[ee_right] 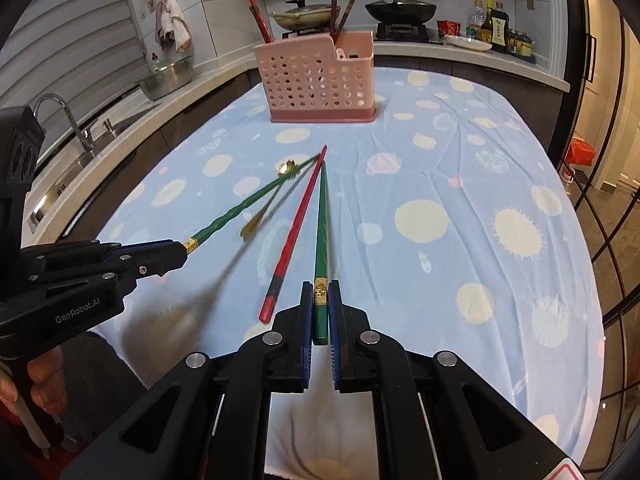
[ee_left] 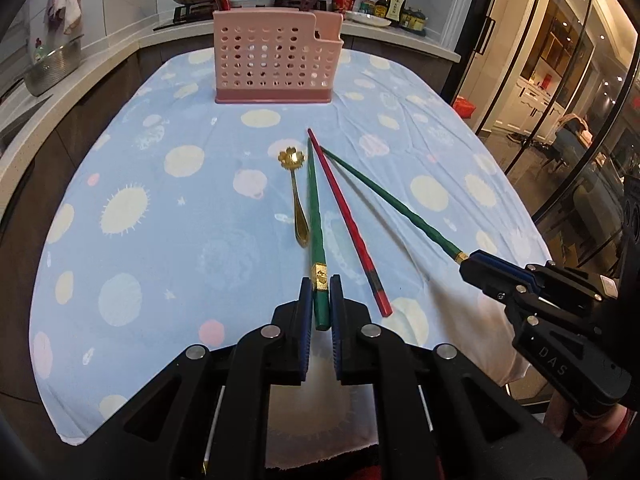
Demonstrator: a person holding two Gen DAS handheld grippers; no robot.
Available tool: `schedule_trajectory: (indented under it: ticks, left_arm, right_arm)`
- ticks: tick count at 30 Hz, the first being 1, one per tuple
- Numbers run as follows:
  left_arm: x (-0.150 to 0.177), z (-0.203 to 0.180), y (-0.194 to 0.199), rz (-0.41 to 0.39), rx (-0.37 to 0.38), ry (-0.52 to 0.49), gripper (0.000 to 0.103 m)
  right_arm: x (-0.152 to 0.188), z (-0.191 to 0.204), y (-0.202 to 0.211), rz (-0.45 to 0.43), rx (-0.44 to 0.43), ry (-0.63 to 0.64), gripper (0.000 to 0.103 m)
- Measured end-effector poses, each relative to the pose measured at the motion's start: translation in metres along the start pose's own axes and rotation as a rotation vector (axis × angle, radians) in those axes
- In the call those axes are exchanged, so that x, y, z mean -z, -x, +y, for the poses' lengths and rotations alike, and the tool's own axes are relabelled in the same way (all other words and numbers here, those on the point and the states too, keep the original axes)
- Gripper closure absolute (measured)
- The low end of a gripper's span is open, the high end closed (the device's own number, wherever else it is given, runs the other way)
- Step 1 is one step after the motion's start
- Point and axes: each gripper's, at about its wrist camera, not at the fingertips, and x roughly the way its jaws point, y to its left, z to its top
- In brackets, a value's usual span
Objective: Organize utensils
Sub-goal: 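Lift both green chopsticks and lower them into the pink caddy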
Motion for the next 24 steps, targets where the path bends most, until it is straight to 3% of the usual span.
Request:
schedule_trajectory:
  ticks: [13, 24]
  left_arm:
    - [-0.092, 0.012, 0.051, -0.218, -0.004, -0.025, 0.095]
    - [-0.156, 0.012, 0.042, -0.283, -0.017, -0.048, 0.096]
  right_arm:
    - [-0.11, -0.019, 0.035, -0.232, 0.001, 0.01, 0.096]
    - [-0.171, -0.022, 0.014, -0.267, -0.015, 0.012, 0.096]
